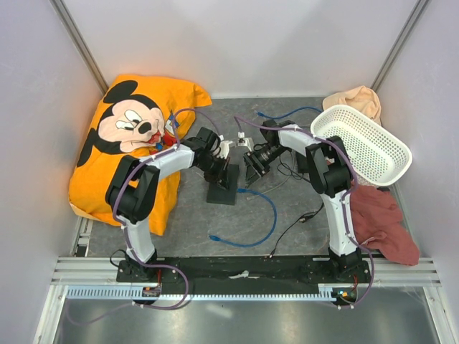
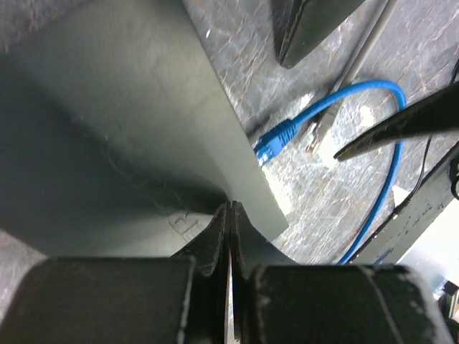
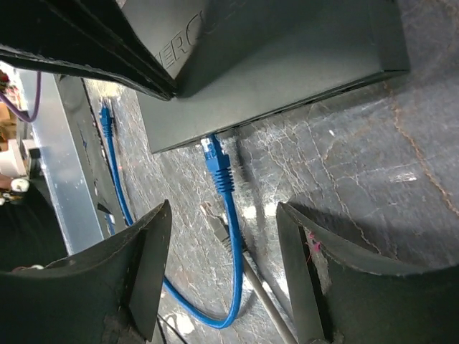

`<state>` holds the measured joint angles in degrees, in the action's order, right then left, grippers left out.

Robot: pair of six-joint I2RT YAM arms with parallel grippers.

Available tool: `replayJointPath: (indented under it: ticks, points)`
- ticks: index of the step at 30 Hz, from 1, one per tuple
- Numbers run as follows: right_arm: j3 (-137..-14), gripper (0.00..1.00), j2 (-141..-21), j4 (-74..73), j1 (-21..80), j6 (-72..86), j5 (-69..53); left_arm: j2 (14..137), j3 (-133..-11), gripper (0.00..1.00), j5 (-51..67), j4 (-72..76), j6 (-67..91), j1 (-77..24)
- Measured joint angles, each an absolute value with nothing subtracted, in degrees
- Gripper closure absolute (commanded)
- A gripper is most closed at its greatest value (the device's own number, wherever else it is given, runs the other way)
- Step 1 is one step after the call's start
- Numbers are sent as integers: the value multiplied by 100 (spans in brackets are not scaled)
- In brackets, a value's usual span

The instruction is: Pull the plug from the switch port

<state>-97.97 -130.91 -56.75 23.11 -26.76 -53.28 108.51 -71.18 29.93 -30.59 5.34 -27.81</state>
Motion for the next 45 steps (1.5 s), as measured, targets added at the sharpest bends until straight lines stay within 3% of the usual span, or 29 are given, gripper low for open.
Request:
replayJointPath:
  ticks: [23, 45]
  points:
    - [-9988, 41, -13445, -5367, 2689, -1761, -5734, 10606, -6779, 98, 2875, -3004, 639, -2515]
    - [-10079, 66, -13738, -5290, 2650, -1660, -5951, 10624, -6779, 98, 2867, -3002, 722, -2497]
